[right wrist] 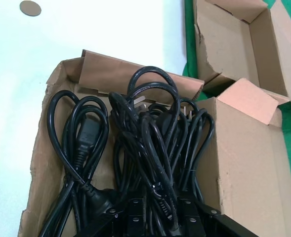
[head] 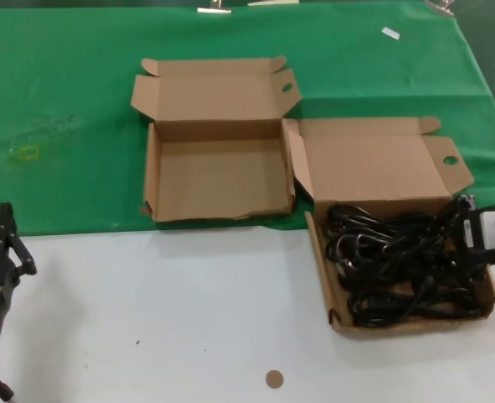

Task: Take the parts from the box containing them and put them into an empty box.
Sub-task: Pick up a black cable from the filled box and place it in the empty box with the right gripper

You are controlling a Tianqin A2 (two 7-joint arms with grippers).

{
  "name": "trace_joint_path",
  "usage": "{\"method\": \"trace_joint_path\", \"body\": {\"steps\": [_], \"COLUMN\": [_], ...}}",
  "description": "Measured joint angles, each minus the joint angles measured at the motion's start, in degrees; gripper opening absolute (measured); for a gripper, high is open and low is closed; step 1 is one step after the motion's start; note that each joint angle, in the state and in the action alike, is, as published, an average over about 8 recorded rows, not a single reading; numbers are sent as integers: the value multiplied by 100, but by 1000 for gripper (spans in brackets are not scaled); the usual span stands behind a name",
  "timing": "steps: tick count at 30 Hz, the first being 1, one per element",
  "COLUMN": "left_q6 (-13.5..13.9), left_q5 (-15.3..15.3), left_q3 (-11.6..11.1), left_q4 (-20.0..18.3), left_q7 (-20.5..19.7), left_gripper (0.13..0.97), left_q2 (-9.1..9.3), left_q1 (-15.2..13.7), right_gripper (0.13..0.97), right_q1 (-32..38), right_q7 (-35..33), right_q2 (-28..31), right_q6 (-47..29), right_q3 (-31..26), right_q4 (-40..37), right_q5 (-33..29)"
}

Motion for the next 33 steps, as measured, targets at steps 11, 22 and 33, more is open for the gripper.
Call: {"method": "trace_joint_path", "body": {"steps": [11,22,33], "left_q6": [0,0,0], "left_q5": [0,0,-1], "left_q3": [0,0,0], "left_q4": [0,0,0], "left_q7": [0,0,2], "left_gripper": [144,144,144], "left_q2": [0,0,0], "left_q1": [0,0,0], "right_gripper": [239,233,232], "right_q1": [222,911,1767], "right_q7": [254,415,518], "right_q2": [45,-263,-1130], "right_q6": [-233,-585,-608], "right_q3": [58,-89,-467], "right_q4": [315,384,-119], "right_q5": [-102,-344,-876]}}
